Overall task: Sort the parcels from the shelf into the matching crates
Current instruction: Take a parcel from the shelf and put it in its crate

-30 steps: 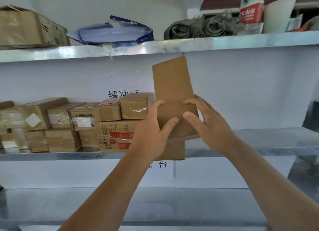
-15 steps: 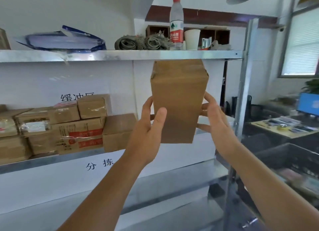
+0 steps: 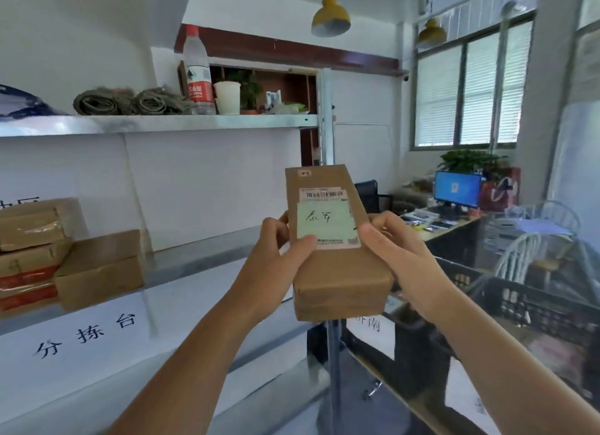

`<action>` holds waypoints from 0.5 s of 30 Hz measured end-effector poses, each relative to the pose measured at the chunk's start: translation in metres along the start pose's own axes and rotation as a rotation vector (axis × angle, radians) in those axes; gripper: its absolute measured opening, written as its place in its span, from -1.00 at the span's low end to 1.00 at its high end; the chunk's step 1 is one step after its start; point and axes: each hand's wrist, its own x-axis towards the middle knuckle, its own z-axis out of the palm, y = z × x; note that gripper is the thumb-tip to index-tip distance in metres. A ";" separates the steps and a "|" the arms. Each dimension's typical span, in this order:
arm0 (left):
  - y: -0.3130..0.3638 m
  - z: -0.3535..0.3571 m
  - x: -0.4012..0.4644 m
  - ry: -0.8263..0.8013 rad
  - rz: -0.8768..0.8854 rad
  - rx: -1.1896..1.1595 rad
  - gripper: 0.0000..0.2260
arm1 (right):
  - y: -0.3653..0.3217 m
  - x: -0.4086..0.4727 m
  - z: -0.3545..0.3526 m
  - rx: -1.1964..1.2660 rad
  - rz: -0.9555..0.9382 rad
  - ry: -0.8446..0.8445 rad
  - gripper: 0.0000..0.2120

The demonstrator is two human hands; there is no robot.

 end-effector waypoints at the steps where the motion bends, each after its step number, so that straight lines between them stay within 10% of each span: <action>1: 0.008 0.019 -0.005 0.008 0.022 0.005 -0.78 | 0.001 -0.008 -0.018 0.002 0.003 0.027 -0.51; 15: 0.041 0.219 -0.017 -0.172 0.384 0.119 -0.19 | 0.007 -0.116 -0.198 -0.358 -0.109 0.272 -0.21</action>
